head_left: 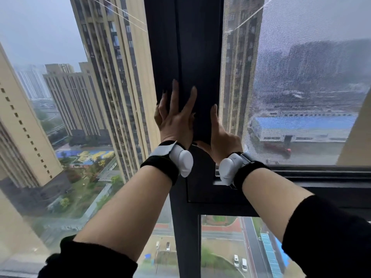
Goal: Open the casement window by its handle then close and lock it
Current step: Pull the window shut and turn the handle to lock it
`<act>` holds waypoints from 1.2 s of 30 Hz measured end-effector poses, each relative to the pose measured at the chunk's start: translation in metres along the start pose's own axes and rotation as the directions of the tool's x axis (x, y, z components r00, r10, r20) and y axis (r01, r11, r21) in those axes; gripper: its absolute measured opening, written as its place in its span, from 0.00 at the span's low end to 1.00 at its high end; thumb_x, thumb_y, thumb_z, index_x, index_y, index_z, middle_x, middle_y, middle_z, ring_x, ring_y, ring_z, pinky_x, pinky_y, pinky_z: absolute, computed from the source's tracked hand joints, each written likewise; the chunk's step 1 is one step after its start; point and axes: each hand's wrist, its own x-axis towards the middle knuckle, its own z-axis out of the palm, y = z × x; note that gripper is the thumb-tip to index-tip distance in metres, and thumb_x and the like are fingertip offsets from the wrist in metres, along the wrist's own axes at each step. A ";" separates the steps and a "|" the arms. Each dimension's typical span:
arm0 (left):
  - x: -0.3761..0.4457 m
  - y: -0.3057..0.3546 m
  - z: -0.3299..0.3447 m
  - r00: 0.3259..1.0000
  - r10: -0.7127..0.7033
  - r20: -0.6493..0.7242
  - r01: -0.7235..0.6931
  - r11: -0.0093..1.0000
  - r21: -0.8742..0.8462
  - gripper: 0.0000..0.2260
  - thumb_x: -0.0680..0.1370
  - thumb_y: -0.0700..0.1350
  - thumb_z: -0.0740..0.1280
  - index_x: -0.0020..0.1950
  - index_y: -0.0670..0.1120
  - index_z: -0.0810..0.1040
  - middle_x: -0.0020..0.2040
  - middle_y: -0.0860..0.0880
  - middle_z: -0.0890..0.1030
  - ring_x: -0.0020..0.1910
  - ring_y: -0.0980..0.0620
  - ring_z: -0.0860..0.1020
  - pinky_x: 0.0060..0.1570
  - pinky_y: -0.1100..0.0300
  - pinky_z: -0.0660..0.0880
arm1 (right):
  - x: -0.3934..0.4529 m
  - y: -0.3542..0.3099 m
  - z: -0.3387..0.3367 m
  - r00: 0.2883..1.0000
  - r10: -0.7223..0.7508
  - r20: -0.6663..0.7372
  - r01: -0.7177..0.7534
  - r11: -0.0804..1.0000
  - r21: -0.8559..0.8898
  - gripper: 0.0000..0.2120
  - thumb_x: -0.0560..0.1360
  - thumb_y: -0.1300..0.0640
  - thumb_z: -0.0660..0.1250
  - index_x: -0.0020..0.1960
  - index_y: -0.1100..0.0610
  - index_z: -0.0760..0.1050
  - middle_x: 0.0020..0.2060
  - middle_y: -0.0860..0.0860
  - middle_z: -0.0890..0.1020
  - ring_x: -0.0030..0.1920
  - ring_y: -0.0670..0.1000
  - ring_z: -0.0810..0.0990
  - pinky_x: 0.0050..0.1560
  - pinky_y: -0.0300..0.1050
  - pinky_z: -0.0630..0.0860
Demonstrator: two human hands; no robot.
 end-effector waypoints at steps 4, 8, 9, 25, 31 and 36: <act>0.000 0.004 -0.012 0.995 -0.005 0.098 0.003 1.000 0.025 0.27 0.79 0.46 0.57 0.73 0.63 0.49 0.77 0.52 0.39 0.75 0.44 0.41 0.71 0.51 0.45 | -0.002 -0.007 -0.009 0.998 0.056 0.025 -0.056 0.998 -0.003 0.49 0.72 0.38 0.62 0.69 0.51 0.25 0.54 0.55 0.79 0.40 0.56 0.82 0.36 0.44 0.70; -0.002 0.005 -0.024 0.981 0.004 0.193 -0.017 0.997 0.070 0.32 0.77 0.48 0.61 0.73 0.64 0.45 0.77 0.52 0.37 0.76 0.44 0.41 0.72 0.47 0.49 | -0.004 -0.009 -0.017 0.993 0.076 0.087 -0.079 0.996 0.031 0.49 0.73 0.42 0.64 0.73 0.50 0.29 0.55 0.55 0.80 0.42 0.57 0.83 0.37 0.44 0.72; -0.002 0.005 -0.026 0.977 0.004 0.214 -0.022 0.996 0.082 0.33 0.76 0.47 0.62 0.73 0.63 0.44 0.77 0.51 0.36 0.76 0.43 0.41 0.72 0.47 0.50 | -0.005 -0.010 -0.017 0.990 0.089 0.111 -0.093 0.995 0.037 0.49 0.73 0.43 0.65 0.72 0.49 0.28 0.53 0.56 0.80 0.42 0.57 0.82 0.37 0.45 0.73; 0.014 0.025 -0.069 0.871 -0.052 0.488 -0.071 0.970 0.231 0.35 0.74 0.51 0.66 0.74 0.60 0.48 0.77 0.46 0.38 0.75 0.39 0.49 0.71 0.47 0.58 | 0.000 -0.013 -0.073 0.979 0.067 0.194 -0.028 0.980 -0.199 0.35 0.75 0.56 0.58 0.75 0.48 0.42 0.34 0.52 0.77 0.30 0.52 0.75 0.29 0.39 0.65; 0.024 0.035 -0.086 0.913 -0.005 0.408 -0.106 0.963 0.249 0.23 0.75 0.50 0.62 0.70 0.54 0.62 0.74 0.43 0.60 0.72 0.40 0.58 0.72 0.47 0.54 | 0.012 -0.023 -0.089 0.998 0.031 0.054 -0.017 0.970 -0.241 0.34 0.75 0.39 0.58 0.74 0.47 0.48 0.66 0.56 0.70 0.55 0.58 0.78 0.34 0.40 0.66; 0.040 0.040 -0.104 0.953 0.084 0.293 -0.153 0.964 0.219 0.22 0.76 0.52 0.62 0.70 0.51 0.63 0.70 0.45 0.65 0.72 0.42 0.59 0.72 0.47 0.55 | 0.029 -0.026 -0.110 1.000 0.027 -0.001 -0.026 0.975 -0.220 0.35 0.74 0.36 0.56 0.75 0.44 0.46 0.76 0.53 0.55 0.75 0.59 0.59 0.68 0.57 0.63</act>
